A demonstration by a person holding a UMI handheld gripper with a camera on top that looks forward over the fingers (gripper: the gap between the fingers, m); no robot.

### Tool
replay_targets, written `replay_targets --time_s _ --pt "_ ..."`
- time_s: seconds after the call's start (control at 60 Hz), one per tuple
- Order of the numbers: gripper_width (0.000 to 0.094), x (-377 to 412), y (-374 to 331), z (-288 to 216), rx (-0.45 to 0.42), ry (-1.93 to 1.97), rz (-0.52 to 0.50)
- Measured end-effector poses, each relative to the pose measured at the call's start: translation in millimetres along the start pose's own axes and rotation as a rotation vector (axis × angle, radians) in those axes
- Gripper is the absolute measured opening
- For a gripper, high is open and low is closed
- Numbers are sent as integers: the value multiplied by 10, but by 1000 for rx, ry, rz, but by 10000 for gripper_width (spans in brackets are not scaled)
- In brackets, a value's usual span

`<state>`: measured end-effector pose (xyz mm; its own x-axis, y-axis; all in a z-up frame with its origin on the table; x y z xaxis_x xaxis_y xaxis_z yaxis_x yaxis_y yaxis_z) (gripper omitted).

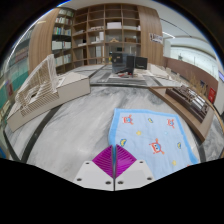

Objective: Fold towel

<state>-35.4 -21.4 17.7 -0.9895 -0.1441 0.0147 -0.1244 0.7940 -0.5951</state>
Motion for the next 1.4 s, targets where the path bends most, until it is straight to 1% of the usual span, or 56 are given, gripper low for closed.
replay_targets --time_s 0.033,0.067,0.25,0.317,0.367,0.417,0.483,0.567,0.633,0.683,0.717,0.733,0.75,0.817,0.867,0.883,0.917,0.933,0.967,1.033,1.183,1.283,1.35,1.4 --pt "2 -9 -6 -13 13 5 3" --pt "3 -24 -29 -61 9 10 7" --pt "3 -338 -471 -683 -153 26 36" --pt "2 -633 -640 -821 -182 49 81" --pt "1 -926 -713 -814 -190 54 129" --pt "1 -1249 -721 -716 -167 58 187" --pt "2 -1638 -644 -472 -95 92 251" --pt "2 -1902 -534 -118 -12 161 269" --pt "12 -2074 -466 27 10 160 279" --pt "26 -2149 -443 64 9 136 290" --pt "29 -2147 -427 64 0 121 279" --pt "48 -2117 -429 37 2 116 273" --pt "88 -2114 -414 54 -2 112 260" --pt "524 -2068 -431 70 -1 112 226" --pt "851 -2013 -495 20 -23 116 196" --pt "866 -1998 -520 3 -30 116 188" --pt "816 -1964 -589 -25 -38 108 173" --pt "808 -1947 -633 -36 -39 99 168" --pt "816 -1937 -745 -62 -45 75 170" --pt "838 -1890 -1030 -156 -87 41 191" --pt "835 -1619 -1667 -315 -177 23 151" --pt "834 -1505 -2045 -291 -232 7 144" --pt "835 -1499 -2189 -246 -248 -24 153" --pt "834 -1503 -2243 -191 -255 9 131"
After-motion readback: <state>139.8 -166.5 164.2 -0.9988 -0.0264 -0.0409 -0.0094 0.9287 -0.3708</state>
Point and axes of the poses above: the point between the fingertips, and its own axes, seen from behind it with the camera up: x to the left, z down, y forward, the way the camera looks, the point moved 5 cm from there along -y, backward, against the way the camera looks, and after that the axes turned 1 degree about -x, right-handed, at the moved point
